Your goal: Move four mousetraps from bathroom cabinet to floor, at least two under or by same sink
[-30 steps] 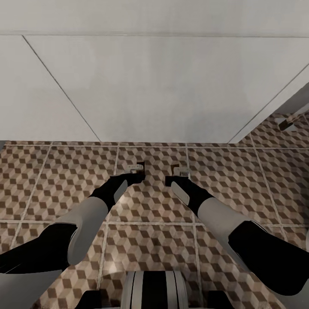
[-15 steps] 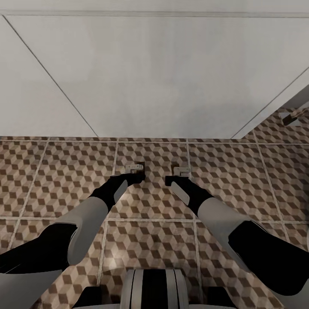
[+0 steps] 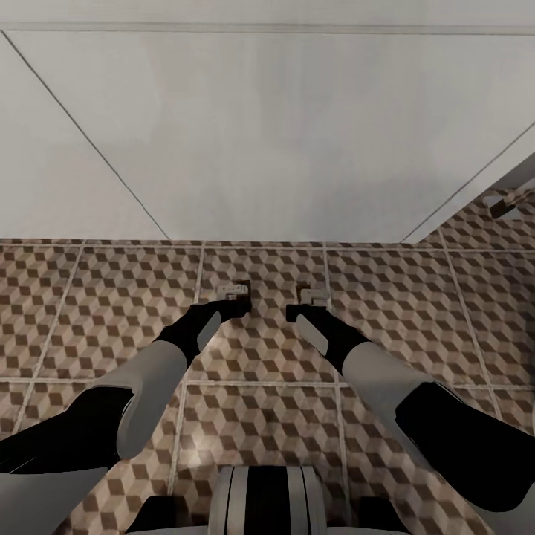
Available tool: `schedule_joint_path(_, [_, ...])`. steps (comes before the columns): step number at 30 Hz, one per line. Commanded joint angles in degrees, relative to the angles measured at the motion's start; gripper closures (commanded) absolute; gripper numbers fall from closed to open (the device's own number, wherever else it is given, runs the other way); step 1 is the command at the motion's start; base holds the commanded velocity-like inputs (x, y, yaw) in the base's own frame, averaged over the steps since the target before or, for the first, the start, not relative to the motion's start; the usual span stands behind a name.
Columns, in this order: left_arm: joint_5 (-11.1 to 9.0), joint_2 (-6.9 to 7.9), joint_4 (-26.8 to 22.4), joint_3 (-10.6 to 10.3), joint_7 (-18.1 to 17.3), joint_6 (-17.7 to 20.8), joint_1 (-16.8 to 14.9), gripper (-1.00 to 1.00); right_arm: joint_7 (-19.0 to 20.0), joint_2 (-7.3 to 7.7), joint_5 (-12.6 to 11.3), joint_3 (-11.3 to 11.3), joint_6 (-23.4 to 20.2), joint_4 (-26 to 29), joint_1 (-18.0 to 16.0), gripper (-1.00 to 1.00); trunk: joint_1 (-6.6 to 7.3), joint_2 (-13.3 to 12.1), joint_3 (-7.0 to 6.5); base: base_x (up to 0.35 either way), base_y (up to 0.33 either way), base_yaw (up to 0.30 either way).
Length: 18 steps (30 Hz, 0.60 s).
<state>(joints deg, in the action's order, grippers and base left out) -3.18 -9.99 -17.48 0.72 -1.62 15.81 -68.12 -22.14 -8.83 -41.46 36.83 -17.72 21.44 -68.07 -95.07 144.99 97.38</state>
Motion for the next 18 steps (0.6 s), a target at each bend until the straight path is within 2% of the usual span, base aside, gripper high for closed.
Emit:
schedule_joint_path(1, [-0.2,0.0,-0.1,0.0,0.1,0.4,0.0,1.0,-0.4,0.05,-0.5,0.5,-0.2,0.1,0.0,1.0,-0.01,0.0,0.03,0.165,0.0,0.0])
schedule_joint_path(6, [-0.2,0.0,-0.1,0.0,0.1,0.2,0.0,1.0,-0.3,0.05,-0.5,0.5,-0.2,0.1,0.0,1.0,-0.01,0.0,0.03,0.172,0.0,0.0])
schedule_joint_path(18, [-0.3,0.0,-0.1,0.1,0.5,-3.2,0.0,1.0,-0.1,0.0,-0.2,0.7,1.3,-0.3,0.0,1.0,-0.01,0.0,0.03,0.012,0.0,0.0])
